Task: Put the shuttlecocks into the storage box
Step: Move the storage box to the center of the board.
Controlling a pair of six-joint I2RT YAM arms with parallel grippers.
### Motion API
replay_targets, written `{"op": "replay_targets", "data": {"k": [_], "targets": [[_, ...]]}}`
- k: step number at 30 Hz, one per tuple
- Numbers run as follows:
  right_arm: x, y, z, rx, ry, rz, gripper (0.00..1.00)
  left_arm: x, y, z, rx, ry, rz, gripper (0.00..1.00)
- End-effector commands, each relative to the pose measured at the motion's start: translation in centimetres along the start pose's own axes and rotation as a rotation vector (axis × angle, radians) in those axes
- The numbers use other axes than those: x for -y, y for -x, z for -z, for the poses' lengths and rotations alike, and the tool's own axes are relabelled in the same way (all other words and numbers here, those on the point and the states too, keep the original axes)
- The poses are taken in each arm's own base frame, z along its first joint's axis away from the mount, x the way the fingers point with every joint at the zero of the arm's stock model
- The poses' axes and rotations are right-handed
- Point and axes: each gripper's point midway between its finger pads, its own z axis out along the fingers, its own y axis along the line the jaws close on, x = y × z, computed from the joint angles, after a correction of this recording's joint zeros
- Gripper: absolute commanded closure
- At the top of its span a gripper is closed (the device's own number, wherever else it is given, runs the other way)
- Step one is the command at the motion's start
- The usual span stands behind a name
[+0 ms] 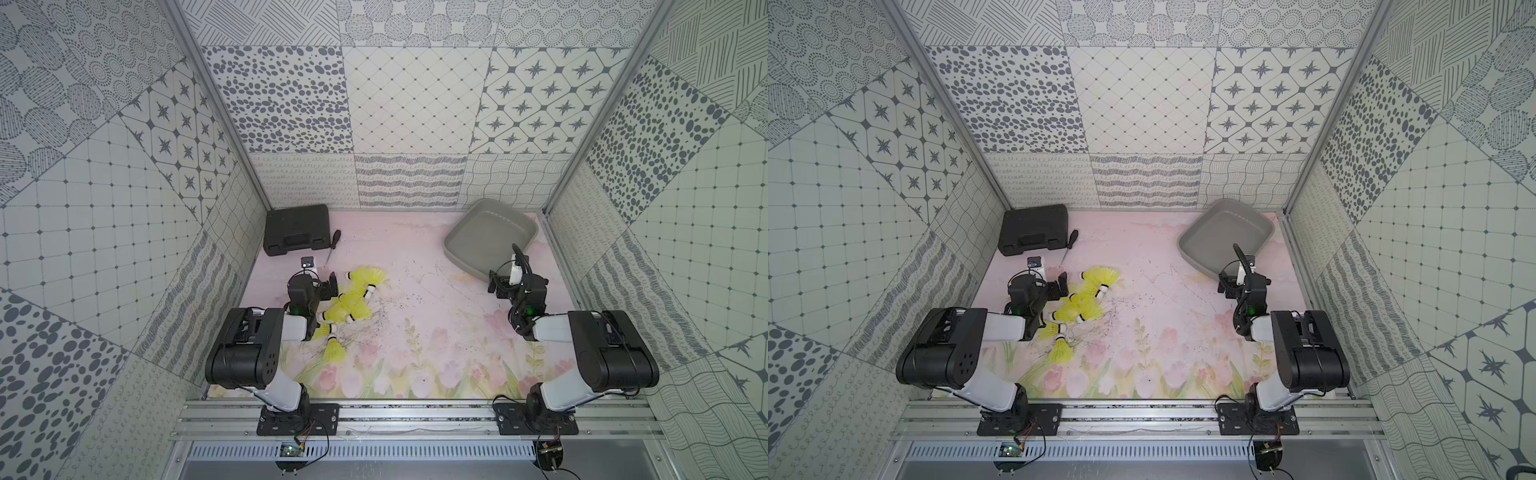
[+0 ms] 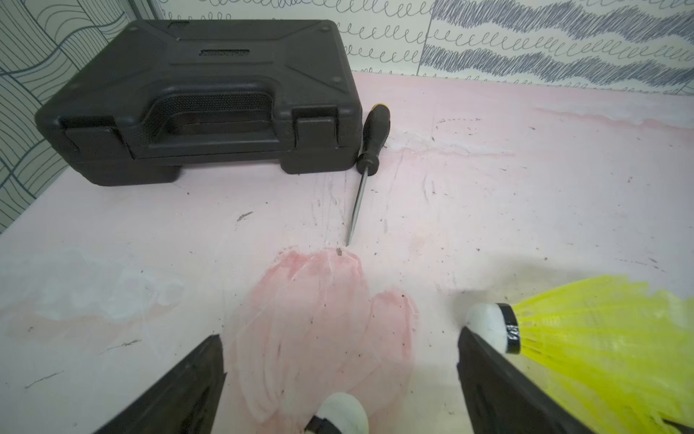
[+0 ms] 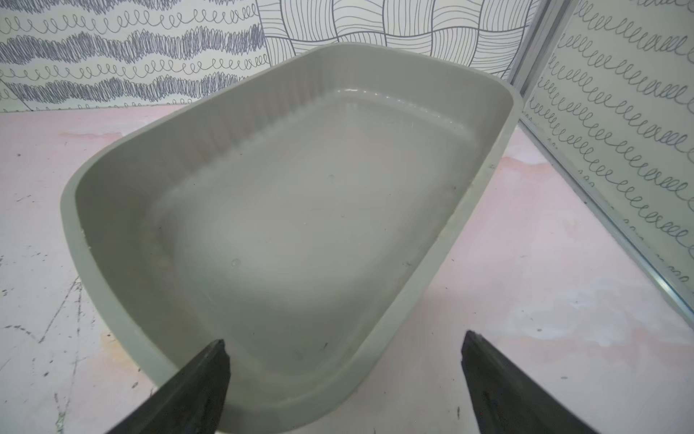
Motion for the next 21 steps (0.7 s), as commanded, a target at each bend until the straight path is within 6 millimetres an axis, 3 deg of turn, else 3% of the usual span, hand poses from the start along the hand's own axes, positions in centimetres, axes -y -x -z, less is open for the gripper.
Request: {"op": "replay_targets", "data": {"k": [1, 16, 21], "targets": [[0.0, 1.8, -0.1, 0.064, -0.005, -0.009, 0.00, 0.0, 0.4, -0.2, 0.007, -0.007, -0.009, 0.00], [0.0, 1.8, -0.1, 0.065, -0.004, -0.010, 0.00, 0.0, 0.5, -0.1, 0.010, -0.004, -0.008, 0.00], [0.1, 2.5, 0.6, 0.079, -0.008, -0.014, 0.00, -0.8, 1.0, 1.3, 0.091, 0.032, 0.014, 0.00]]}}
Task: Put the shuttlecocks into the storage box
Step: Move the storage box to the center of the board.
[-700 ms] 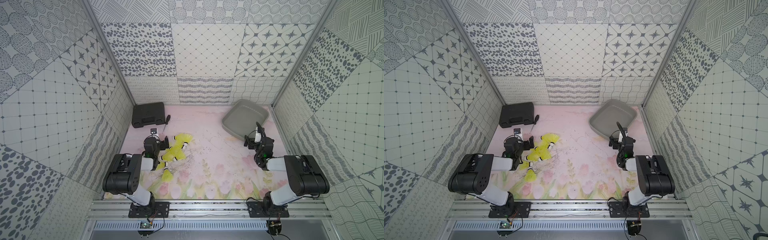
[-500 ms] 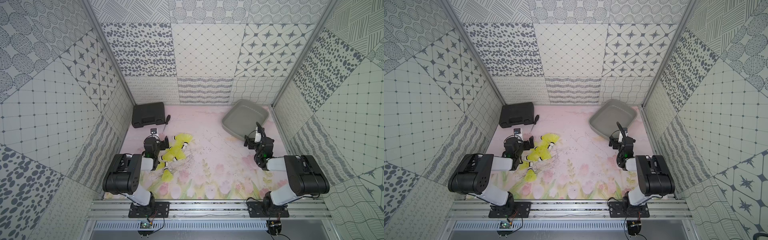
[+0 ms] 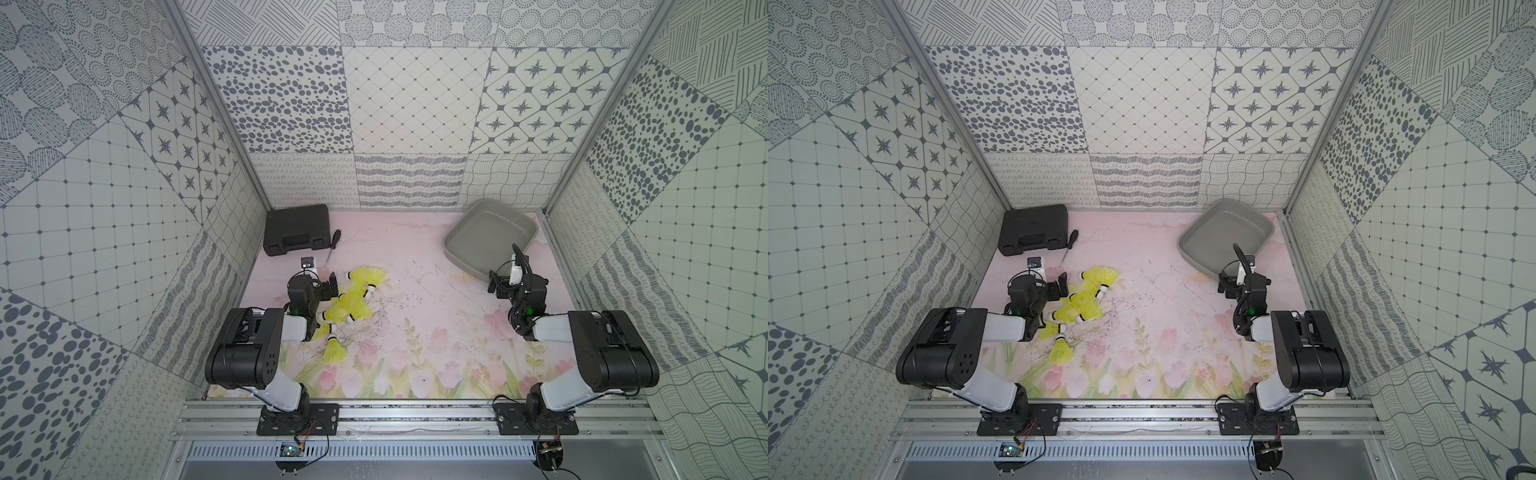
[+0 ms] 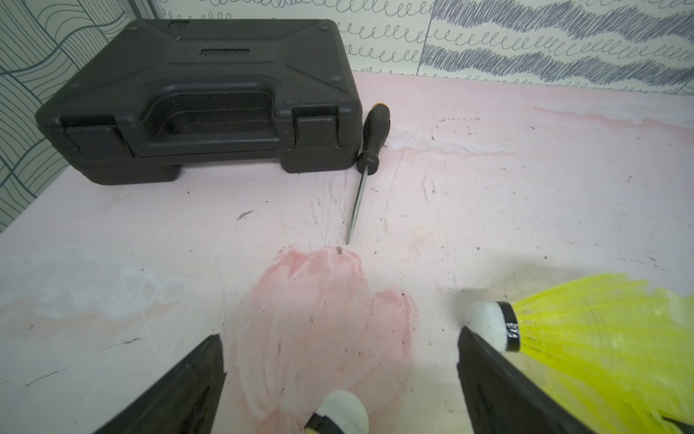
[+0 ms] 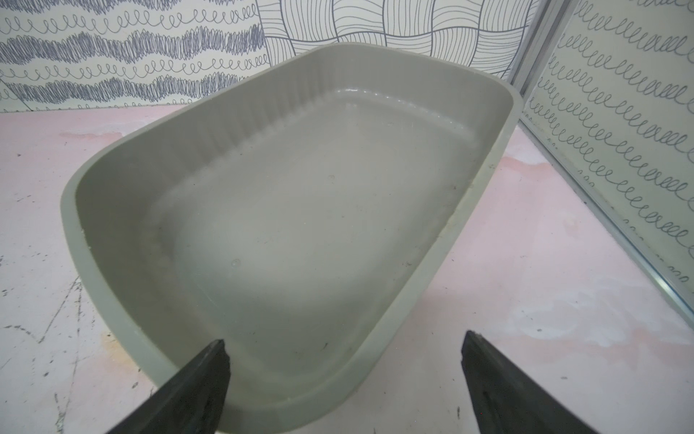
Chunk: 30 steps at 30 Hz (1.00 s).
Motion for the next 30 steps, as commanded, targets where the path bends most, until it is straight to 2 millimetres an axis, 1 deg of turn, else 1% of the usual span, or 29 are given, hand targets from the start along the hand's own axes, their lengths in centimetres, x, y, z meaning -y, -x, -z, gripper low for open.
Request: {"op": "replay_targets", "data": {"k": [1, 5, 9, 10, 11, 13, 17, 20, 24, 27, 30], "targets": [[0.2, 2.7, 0.7, 0.080, -0.016, -0.018, 0.00, -0.9, 1.7, 1.3, 0.100, 0.042, 0.020, 0.00], [1.0, 3.8, 1.4, 0.052, -0.060, -0.045, 0.00, -1.7, 3.0, 2.4, 0.101, 0.091, 0.042, 0.00], [1.6, 4.8, 2.0, -0.021, -0.104, -0.129, 0.00, -2.1, 4.3, 3.4, 0.084, 0.116, 0.063, 0.00], [1.6, 4.8, 2.2, -0.044, -0.108, -0.149, 0.00, -2.2, 4.6, 3.7, 0.064, 0.123, 0.092, 0.00], [1.6, 5.5, 2.1, -0.055, -0.112, -0.174, 0.00, -2.2, 5.1, 4.1, 0.047, 0.128, 0.131, 0.00], [1.9, 5.7, 2.1, -0.093, -0.133, -0.225, 0.00, -1.7, 6.2, 4.7, 0.028, 0.100, 0.184, 0.00], [2.0, 5.5, 1.7, -0.198, -0.164, -0.303, 0.00, -1.2, 8.2, 6.4, 0.000, 0.074, 0.302, 0.00], [2.1, 5.3, 1.4, -0.268, -0.184, -0.344, 0.00, -0.7, 8.9, 7.9, -0.045, 0.060, 0.377, 0.00], [2.5, 4.6, 1.0, -0.336, -0.216, -0.387, 0.00, -0.3, 8.7, 9.5, -0.093, 0.046, 0.423, 0.00], [2.6, 3.5, 0.3, -0.407, -0.215, -0.422, 0.06, -0.3, 8.5, 10.6, -0.122, 0.047, 0.443, 0.00], [2.3, 2.9, -0.2, -0.447, -0.196, -0.439, 0.15, 0.2, 8.9, 11.2, -0.128, 0.025, 0.456, 0.00]]}}
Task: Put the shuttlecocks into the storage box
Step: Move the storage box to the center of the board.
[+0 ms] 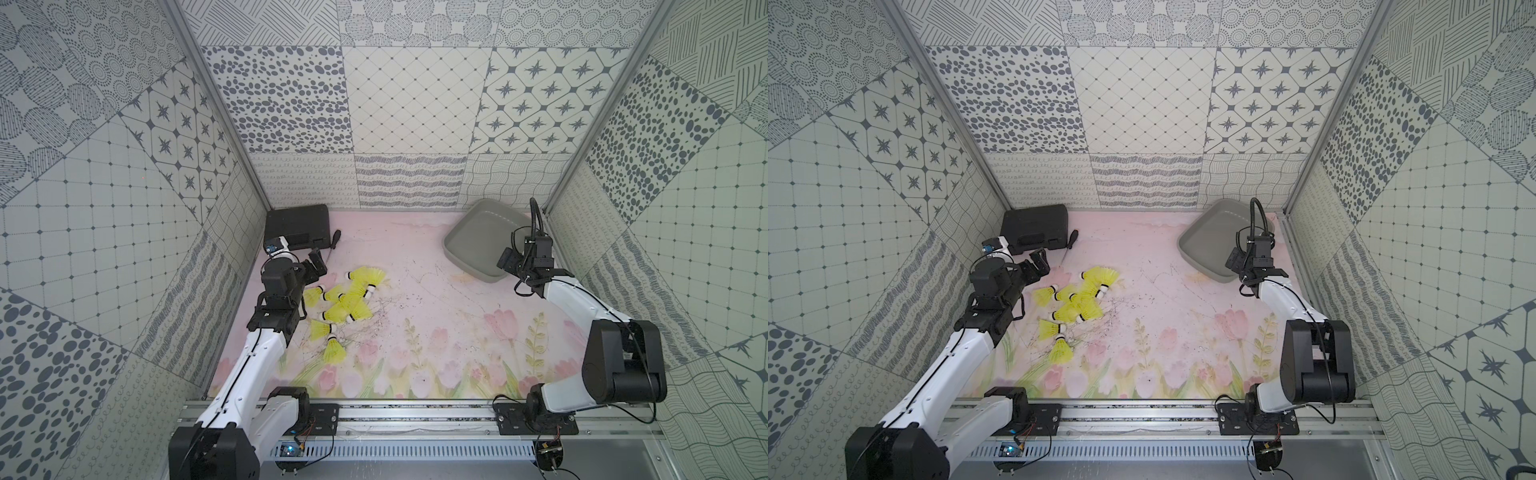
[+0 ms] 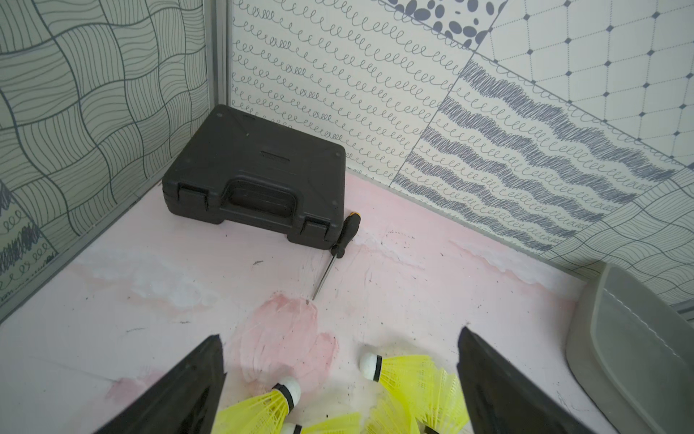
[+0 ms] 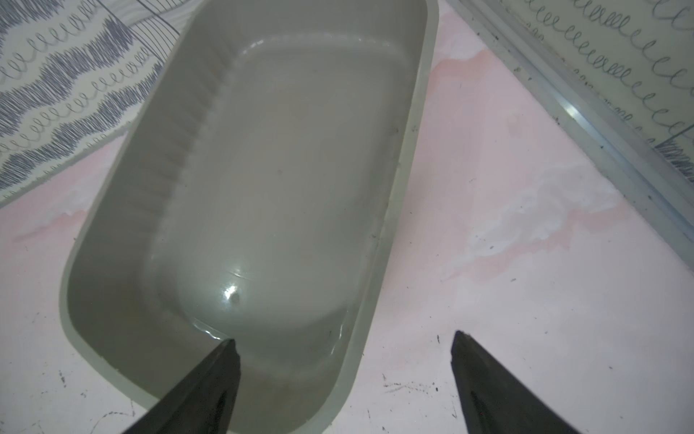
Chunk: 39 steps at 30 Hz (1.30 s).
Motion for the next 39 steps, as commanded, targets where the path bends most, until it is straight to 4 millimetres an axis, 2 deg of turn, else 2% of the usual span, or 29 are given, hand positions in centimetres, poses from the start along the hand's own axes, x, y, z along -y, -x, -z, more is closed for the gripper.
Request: {"op": "replay_targets", "data": {"k": [1, 9, 14, 16, 26, 34, 39], "targets": [[0.0, -0.7, -0.5, -0.069, -0.001, -0.044, 0.18, -0.7, -3.7, 1.6, -0.195, 0.033, 0.102, 0.00], [0.2, -1.5, -2.0, -0.122, -0.024, -0.058, 0.38, -0.3, -4.3, 1.2, -0.226, 0.012, 0.107, 0.00], [0.4, -1.8, -2.9, -0.146, -0.047, -0.047, 0.58, 0.3, -4.8, 0.6, -0.263, -0.015, 0.099, 0.00], [0.5, -2.0, -3.1, -0.155, -0.051, -0.045, 0.62, 0.4, -5.0, 0.4, -0.275, -0.018, 0.100, 0.00], [0.5, -3.3, -3.6, -0.188, -0.034, -0.029, 0.77, 0.5, -5.2, 0.2, -0.292, -0.025, 0.100, 0.00], [0.2, -4.4, -4.5, -0.235, -0.013, -0.002, 0.80, 0.8, -5.3, 0.3, -0.299, -0.039, 0.105, 0.00], [0.0, -5.0, -4.2, -0.250, -0.005, -0.002, 0.86, 0.9, -5.5, 0.4, -0.307, -0.044, 0.107, 0.00]]}}
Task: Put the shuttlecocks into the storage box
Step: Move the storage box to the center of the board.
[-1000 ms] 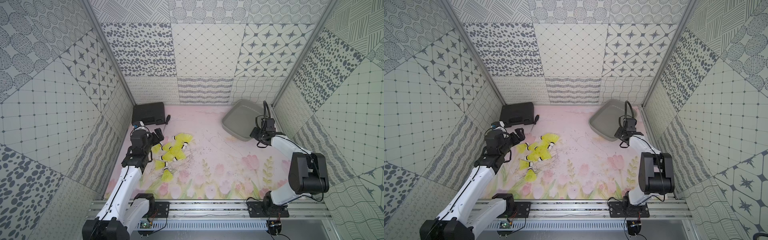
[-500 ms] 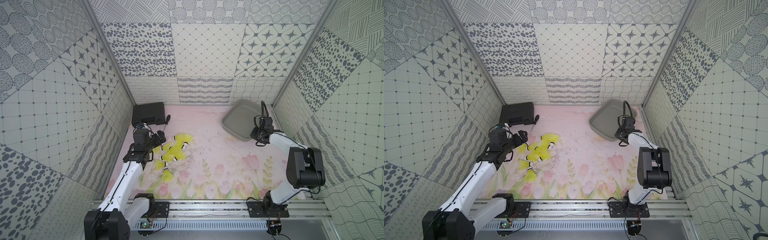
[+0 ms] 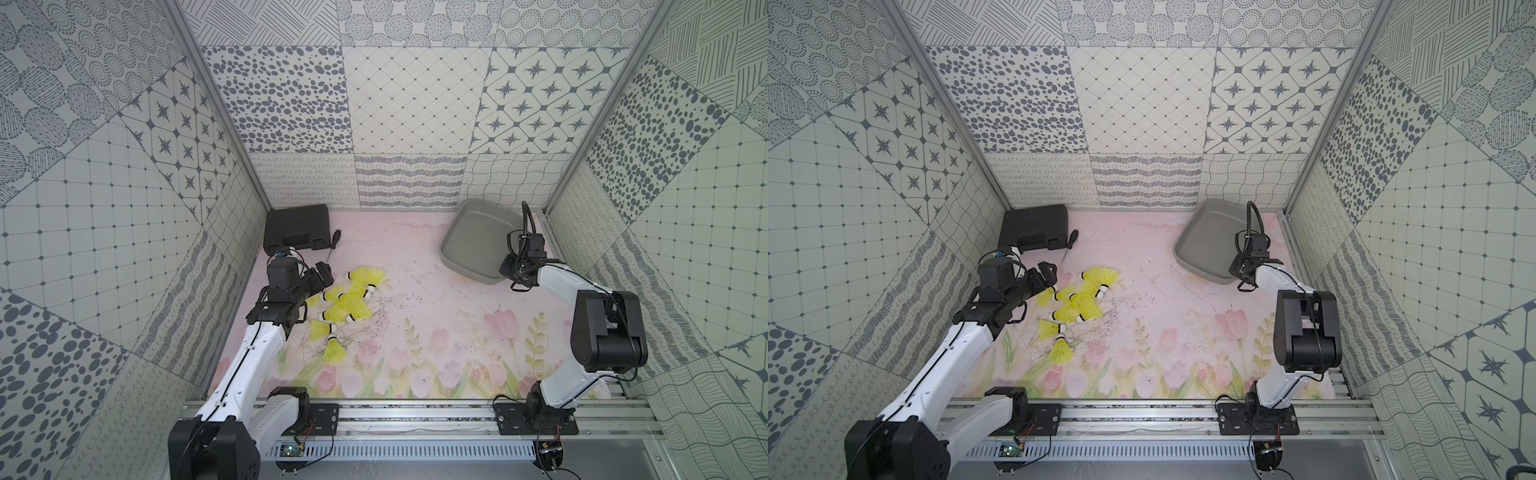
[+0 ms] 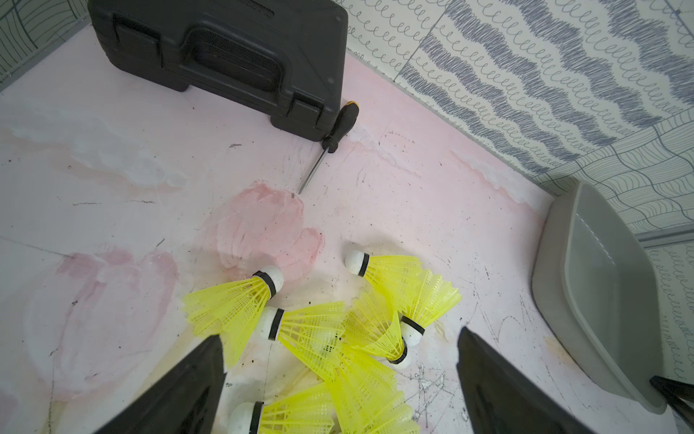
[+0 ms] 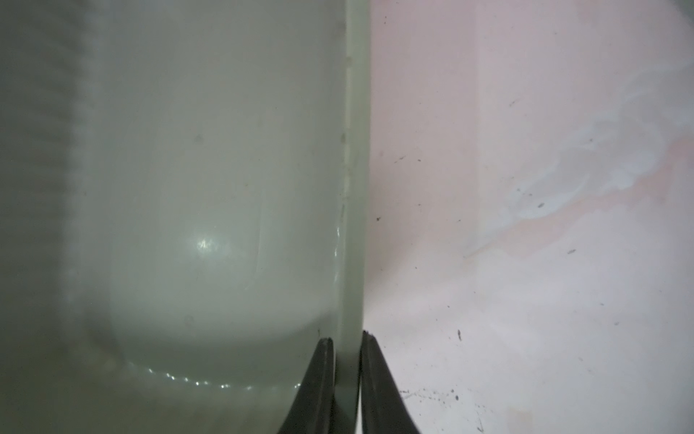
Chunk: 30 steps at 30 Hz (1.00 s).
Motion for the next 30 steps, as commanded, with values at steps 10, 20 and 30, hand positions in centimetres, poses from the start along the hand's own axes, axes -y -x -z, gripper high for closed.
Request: {"op": "replay_targets", "data": {"k": [10, 20, 30], "targets": [[-0.6, -5.8, 2.0, -0.116, 0.035, 0.070, 0.92, 0.9, 0.0, 0.3, -0.019, -0.044, 0.019, 0.00], [-2.2, -11.7, 6.4, -0.168, 0.086, 0.154, 0.92, 1.3, -0.4, 0.3, -0.037, -0.074, 0.018, 0.00], [-3.6, -16.7, 8.8, -0.233, 0.139, 0.277, 0.92, 1.9, -0.7, 0.6, -0.052, -0.108, 0.022, 0.00]]}}
